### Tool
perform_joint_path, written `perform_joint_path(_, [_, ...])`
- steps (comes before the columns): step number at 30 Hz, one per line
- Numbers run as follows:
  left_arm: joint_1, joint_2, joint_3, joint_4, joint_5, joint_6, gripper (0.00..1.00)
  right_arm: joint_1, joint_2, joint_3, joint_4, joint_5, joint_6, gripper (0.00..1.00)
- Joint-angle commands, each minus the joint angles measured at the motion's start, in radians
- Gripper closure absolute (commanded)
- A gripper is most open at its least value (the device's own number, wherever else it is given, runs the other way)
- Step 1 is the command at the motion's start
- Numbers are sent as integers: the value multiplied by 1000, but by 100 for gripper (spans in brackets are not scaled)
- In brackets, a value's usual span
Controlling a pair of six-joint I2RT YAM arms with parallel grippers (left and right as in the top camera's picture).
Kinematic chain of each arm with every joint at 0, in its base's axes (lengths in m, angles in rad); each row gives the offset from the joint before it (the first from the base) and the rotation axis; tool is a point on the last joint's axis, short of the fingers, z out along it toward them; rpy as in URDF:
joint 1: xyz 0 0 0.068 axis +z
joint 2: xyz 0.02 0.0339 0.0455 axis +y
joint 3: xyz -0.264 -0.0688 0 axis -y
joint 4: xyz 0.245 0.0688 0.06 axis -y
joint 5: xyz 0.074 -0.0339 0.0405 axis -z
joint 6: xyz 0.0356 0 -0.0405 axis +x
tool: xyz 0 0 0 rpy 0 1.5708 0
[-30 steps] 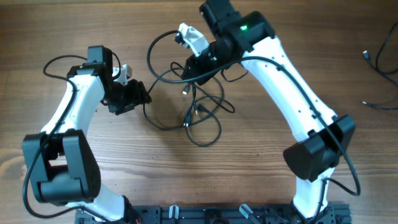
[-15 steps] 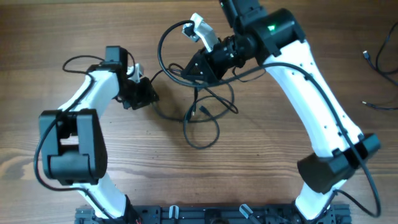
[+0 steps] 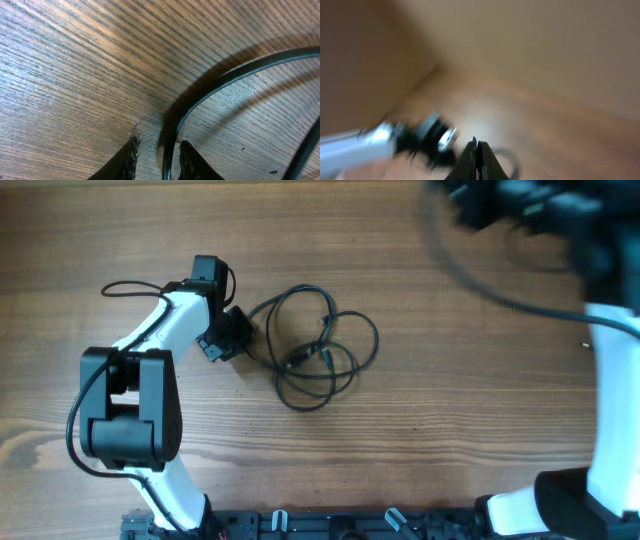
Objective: Untangle cables
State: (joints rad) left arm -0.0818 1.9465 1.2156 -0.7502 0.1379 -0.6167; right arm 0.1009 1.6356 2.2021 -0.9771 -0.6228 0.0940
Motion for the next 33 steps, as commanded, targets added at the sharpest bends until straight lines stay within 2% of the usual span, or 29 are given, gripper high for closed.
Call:
perform_joint_path(1, [5,49,-70,-9,-84,-28,70,-115,-40,55,44,-22,147,96])
perform_joint_path(4, [5,49,-71,-21,-68,-28,69,-84,-13,54,-63,-52,104,95])
perform_joint_path(6, [5,49,-71,-36,-15,-28,70,-51,14,52,-135,-43,62,88])
perform_joint_path(8, [5,49,-76,-67,53,-59,70,-6,64,37,-229,-16,34,77])
perform_joint_path(9, [5,49,-89,-79,56,-108,71,15,88,27,-255,-3,34,75])
perform_joint_path(12, [8,49,-145,-35,57,-155,75,81,175,15,-317,-2,-7,69])
perform_joint_path(14, [21,49,-168,-8,84,-154,80,134,240,15,-344,10,-18,64])
perform_joint_path(15, [31,49,-169,-9,93,-153,88,157,269,15,-353,28,-19,64])
perform_joint_path(16, [41,49,-169,-9,108,-143,94,170,286,15,-357,40,-19,63])
perform_joint_path(17, [52,49,-170,-5,127,-122,96,195,318,15,-366,58,-21,63])
perform_joint_path(20, [92,49,-210,85,286,13,96,276,428,15,-375,62,-68,63])
perform_joint_path(25, [118,49,-297,214,499,143,96,361,573,15,-350,61,-68,63])
perform_joint_path(30, [135,49,-314,246,528,143,96,415,661,15,-338,61,-53,52])
perform_joint_path(33, [137,49,-314,251,527,143,96,439,716,15,-322,66,45,50])
